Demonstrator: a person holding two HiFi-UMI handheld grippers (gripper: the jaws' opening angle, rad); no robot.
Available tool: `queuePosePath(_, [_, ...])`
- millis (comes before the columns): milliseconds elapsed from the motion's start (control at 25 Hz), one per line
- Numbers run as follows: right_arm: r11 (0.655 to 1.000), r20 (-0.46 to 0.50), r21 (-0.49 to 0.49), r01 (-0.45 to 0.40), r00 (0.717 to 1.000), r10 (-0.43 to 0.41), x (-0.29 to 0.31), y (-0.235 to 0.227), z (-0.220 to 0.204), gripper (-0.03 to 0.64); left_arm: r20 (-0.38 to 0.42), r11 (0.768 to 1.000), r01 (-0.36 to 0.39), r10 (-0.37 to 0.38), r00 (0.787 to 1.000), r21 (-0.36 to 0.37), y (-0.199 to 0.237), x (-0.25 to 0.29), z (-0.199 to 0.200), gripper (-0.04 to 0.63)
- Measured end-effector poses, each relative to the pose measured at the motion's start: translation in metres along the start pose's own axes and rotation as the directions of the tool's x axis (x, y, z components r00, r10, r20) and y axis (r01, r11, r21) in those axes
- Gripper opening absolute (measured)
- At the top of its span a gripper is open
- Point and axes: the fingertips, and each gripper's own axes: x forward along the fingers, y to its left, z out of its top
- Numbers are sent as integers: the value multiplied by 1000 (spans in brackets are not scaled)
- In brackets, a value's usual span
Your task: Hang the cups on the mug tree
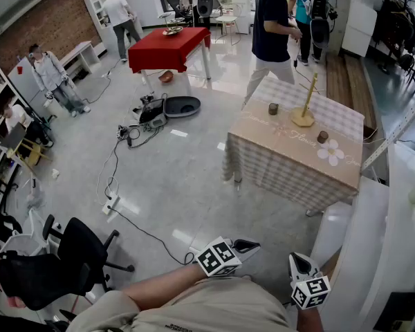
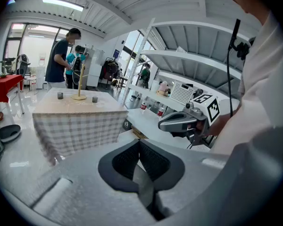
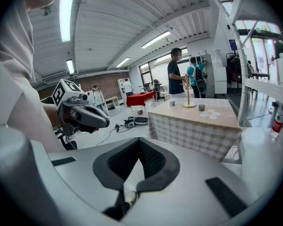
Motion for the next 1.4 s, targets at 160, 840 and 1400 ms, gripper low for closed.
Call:
queuePosePath(160, [1000, 20, -22, -18, 1000, 19, -8, -15, 2, 14, -2, 999, -33, 33, 999, 17, -8, 10, 7, 9])
queuePosePath(840, [1000, 12, 2, 24, 1000, -24, 49, -78, 19, 14, 31, 999, -14, 15, 999, -32, 64, 45, 38, 9])
queuePosePath(1400, [956, 7, 100, 275, 961, -277, 207, -188, 131, 120, -17, 993, 109, -108, 994, 45, 257, 38, 120, 9])
